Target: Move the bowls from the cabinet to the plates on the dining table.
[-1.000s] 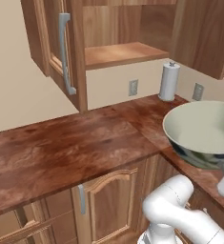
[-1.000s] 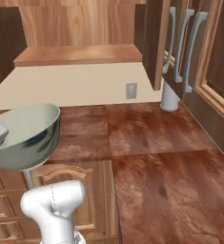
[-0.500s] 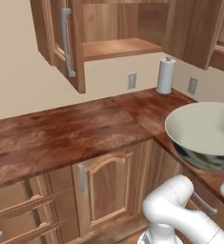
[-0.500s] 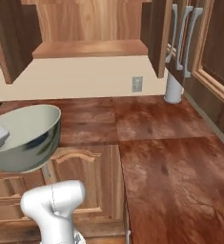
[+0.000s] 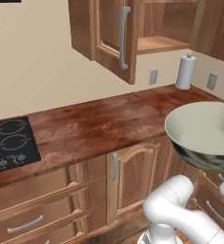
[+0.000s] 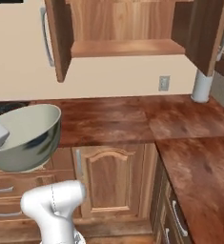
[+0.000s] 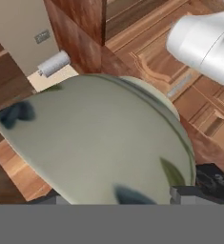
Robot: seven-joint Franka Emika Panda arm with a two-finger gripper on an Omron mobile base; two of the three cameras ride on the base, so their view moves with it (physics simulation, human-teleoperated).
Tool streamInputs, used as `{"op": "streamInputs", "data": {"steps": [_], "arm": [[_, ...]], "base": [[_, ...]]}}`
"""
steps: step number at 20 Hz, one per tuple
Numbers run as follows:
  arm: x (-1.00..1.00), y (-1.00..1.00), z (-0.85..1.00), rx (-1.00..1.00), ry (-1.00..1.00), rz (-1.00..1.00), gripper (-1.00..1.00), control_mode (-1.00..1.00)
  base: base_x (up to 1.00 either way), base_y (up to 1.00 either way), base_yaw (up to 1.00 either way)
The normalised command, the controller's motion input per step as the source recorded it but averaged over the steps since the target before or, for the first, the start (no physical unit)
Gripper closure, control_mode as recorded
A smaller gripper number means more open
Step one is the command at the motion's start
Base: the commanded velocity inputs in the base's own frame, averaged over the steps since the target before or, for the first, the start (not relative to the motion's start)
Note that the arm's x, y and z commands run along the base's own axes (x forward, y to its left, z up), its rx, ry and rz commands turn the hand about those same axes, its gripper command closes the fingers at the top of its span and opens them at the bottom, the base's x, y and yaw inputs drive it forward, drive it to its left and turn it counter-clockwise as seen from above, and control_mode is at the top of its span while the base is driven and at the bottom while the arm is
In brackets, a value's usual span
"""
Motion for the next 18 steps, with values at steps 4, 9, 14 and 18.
{"op": "streamInputs", "data": {"steps": [4,9,14,18], "arm": [[0.0,0.0,0.0,0.0,0.0,0.0,1.0,1.0],[0.0,0.0,0.0,0.0,0.0,0.0,1.0,1.0],[0.0,0.0,0.0,0.0,0.0,0.0,1.0,1.0],[0.0,0.0,0.0,0.0,0.0,0.0,1.0,1.0]], "base": [[0.0,0.81,0.08],[0.0,0.59,0.34],[0.0,0.44,0.54],[0.0,0.38,0.61]]}}
